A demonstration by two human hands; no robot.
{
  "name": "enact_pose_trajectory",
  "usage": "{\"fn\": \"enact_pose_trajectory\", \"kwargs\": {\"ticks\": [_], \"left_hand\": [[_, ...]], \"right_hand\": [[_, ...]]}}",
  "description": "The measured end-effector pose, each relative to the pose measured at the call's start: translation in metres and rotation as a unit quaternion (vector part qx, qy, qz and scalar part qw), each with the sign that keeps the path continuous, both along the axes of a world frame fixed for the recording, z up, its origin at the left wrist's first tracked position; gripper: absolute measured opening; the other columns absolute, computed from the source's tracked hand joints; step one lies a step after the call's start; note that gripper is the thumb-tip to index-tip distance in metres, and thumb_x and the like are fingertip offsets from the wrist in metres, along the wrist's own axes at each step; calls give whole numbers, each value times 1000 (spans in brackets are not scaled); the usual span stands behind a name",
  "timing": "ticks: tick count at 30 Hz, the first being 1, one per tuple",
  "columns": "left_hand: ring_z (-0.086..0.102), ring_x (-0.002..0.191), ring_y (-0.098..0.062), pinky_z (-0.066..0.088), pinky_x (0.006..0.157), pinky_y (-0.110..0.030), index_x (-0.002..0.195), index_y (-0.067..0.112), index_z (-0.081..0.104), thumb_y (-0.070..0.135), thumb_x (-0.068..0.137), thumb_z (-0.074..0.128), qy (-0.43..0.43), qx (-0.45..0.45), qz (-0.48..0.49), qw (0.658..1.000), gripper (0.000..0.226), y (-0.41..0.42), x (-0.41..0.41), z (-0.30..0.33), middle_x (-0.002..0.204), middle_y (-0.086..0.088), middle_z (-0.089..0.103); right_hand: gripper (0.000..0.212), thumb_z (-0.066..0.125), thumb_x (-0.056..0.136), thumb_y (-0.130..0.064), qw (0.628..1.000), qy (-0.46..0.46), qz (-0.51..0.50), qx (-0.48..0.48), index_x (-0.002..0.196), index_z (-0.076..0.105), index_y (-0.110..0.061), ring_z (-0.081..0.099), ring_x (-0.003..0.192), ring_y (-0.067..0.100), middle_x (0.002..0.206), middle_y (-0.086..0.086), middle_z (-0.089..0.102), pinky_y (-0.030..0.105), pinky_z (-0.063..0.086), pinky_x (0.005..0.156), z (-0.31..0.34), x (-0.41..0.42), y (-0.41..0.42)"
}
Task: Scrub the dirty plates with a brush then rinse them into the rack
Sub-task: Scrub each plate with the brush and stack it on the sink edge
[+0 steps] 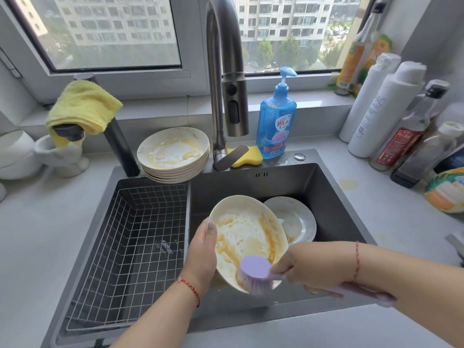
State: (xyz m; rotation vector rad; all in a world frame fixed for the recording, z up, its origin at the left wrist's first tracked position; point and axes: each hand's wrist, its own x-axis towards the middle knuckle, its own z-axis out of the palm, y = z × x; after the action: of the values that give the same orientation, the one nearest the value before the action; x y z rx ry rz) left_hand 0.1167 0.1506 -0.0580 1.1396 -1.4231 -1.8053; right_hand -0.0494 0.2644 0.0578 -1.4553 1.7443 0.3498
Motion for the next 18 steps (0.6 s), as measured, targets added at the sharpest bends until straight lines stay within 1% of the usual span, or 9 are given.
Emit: {"fn": "enact_pose_trajectory", "kwargs": {"ticks": [2,4,7,9,11,13,15,17,18], "left_hand": [[62,119,-18,45,106,-50,116,38,64,68,91,41,1,-2,-18,1000,46,4,-2,2,120,6,70],[63,117,-21,45,106,-52,116,36,65,76,84,43,4,16,-24,1000,56,8,-3,1,119,2,71],[64,118,-25,45,106,-54,129,30,59,75,86,43,22,86,-42,995,64,11,-2,3,125,-3,69],[67,112,-28,51,99,-54,130,27,57,58,99,37,36,110,-39,992,49,13,-3,4,122,-6,70],[69,109,-29,53,96,-55,128,23,58,50,101,37,51,106,-30,993,43,14,-5,6,119,-8,71],[70,106,-30,54,93,-56,125,22,59,47,102,38,52,88,-13,995,40,10,-4,6,116,-8,72],[72,101,-28,56,89,-55,120,22,61,44,104,37,39,75,12,996,36,6,-3,4,112,-8,73],[71,101,-25,56,90,-54,118,24,61,42,105,35,31,62,33,997,34,1,-2,2,112,-6,73],[71,102,-24,56,91,-52,118,25,62,41,105,35,26,54,39,997,33,-1,-1,3,112,-4,73]], "right_hand": [[35,36,95,-11,995,-77,-57,-13,124,54,-7,36,26,7,54,-1,42,10,31,37,6,5,0],[36,38,96,-16,980,-140,-132,-41,124,59,-21,37,27,5,60,6,47,15,35,36,7,11,-6],[35,38,97,-18,965,-135,-194,-117,122,59,-30,42,30,3,56,-3,47,17,37,39,-8,12,-19],[34,34,98,-18,965,-76,-194,-162,122,59,-18,43,40,5,61,-4,46,18,35,43,-18,6,-29],[37,34,98,-15,972,44,-137,-185,130,51,-14,44,57,14,77,-1,50,25,36,53,-28,-2,-29],[48,37,94,-7,969,176,-72,-155,141,37,-14,45,63,18,89,3,52,28,33,51,-29,-5,-25],[54,39,94,-4,965,249,-10,-88,146,26,-9,57,90,23,113,9,55,31,34,50,-21,-4,-21],[51,38,100,-10,963,263,52,8,149,21,-7,45,127,28,142,11,41,38,45,81,-10,-1,-18],[50,37,102,-13,965,246,76,51,149,22,-8,38,133,27,148,11,35,37,38,97,-6,0,-15]]}}
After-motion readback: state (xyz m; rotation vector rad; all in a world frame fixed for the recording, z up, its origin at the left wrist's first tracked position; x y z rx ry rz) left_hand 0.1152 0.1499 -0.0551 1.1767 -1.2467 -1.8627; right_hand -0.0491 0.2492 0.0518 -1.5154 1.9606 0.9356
